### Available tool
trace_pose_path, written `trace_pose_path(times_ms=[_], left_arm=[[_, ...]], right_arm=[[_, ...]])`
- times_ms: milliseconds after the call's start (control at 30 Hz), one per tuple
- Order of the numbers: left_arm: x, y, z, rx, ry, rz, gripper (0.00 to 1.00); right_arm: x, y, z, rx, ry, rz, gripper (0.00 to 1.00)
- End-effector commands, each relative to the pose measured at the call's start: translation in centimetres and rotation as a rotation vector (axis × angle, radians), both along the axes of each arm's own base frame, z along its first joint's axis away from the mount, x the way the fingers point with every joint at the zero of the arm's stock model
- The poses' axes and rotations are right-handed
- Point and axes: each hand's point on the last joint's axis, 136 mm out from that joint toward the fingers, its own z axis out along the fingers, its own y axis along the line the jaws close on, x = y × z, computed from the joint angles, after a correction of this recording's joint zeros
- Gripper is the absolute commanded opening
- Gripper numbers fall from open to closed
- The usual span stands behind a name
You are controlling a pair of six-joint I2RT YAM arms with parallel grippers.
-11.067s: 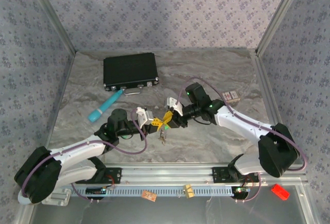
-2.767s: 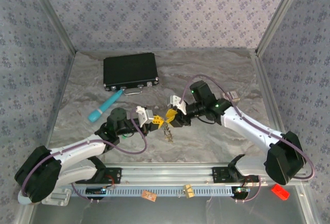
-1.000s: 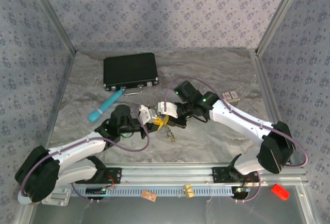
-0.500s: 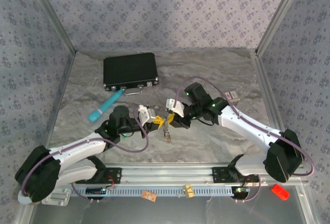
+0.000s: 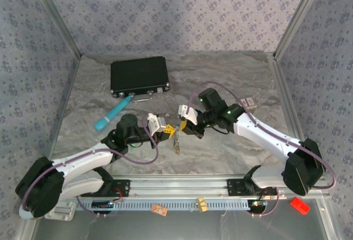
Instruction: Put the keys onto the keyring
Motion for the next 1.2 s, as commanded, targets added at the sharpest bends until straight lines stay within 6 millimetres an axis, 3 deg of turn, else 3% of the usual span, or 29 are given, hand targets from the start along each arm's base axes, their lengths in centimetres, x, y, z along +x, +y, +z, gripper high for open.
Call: trace_pose_path(times_ms=[0,167,300,533,700,967,1167], left_arm=[[-0.4,-0.3,3.1,-0.098,-0.079,-0.032,0.0],[-0.5,-0.3,3.2,-0.107,-0.1,-0.035,0.0],[-0.5,-0.2,3.4,-0.11,-0.111,-0.034,0.0],[-0.5,-0.1,2.9,-0.099,-0.108,-0.027,0.0],[-0.5,-0.1,2.9,-0.103,-0.106,-0.029,0.0],[-0.6,-0.2,3.2,-0.113,-0.108,-0.034,0.0],[-0.6,-0.3,3.4,-0.118,-0.109,-0.037,0.0]], right_arm=[[-0.6,0.3,-0.8,-0.007,0.058,0.018,0.03],[-1.2,1.4,-1.2,0.009,0.111,0.066,0.03],[-1.5,1.8,-1.0,0.038,0.134,0.08,0.14],[-0.8,0.5,-0.1,0.088,0.12,0.037,0.29],[-0.4,0.2,0.4,0.12,0.077,0.02,0.3],[-0.3,1.4,0.5,0.152,0.087,0.053,0.29],[-0.1,2.1,0.4,0.158,0.091,0.072,0.24]])
